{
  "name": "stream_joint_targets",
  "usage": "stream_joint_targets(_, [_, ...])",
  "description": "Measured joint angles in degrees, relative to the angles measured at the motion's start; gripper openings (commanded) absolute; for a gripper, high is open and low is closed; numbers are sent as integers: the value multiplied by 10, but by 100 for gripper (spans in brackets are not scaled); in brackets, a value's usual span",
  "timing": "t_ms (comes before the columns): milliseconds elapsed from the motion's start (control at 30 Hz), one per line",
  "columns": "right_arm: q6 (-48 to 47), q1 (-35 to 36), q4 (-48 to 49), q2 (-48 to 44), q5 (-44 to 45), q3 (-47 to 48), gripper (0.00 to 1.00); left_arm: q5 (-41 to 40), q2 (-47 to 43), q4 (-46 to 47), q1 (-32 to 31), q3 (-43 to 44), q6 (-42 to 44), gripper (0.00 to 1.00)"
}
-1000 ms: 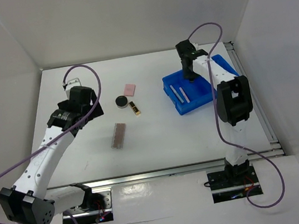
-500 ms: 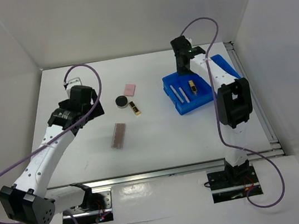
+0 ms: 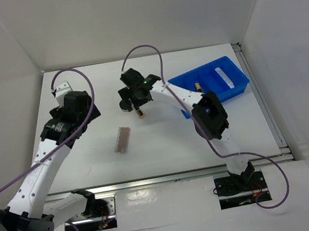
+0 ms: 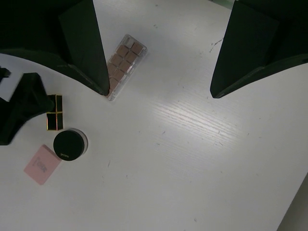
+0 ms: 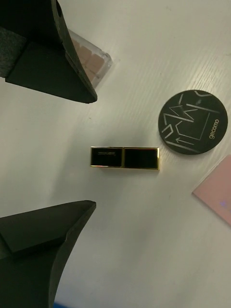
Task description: Organize the makeup
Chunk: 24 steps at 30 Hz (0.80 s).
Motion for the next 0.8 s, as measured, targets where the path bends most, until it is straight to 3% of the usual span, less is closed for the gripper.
stream_joint_targets(133, [-8,0,-6,76,-15,47,92,-8,-11,0,0,0,-2,100])
stream_joint_targets(233, [-11,0,-9,118,-18,71,77,-10,-10,-2,0,0,-2,100])
stream_joint_targets(267, [-11,0,-9,127,-17,74,77,-10,-10,-2,0,-1,-2,100])
stream_joint_targets(300, [-11,0,-9,135,-17,76,72,-11,-10,-2,0,-1,-2,100])
stream_joint_targets(333, [-13,0,-9,142,-16,76,59,-12,-10,-2,0,-1,-2,100])
stream_joint_targets(467, [-12,3,-7,144,-9,83,28,-14,-10,-3,0,-1,-1,100])
stream_joint_targets(600, [-7,4,-9,139,6,79,12,-18,-10,-4,0,-1,0,100])
stream_joint_targets(800, [-7,-15,-22,24,35,-11,12,-13,-10,-2,0,-2,2,100])
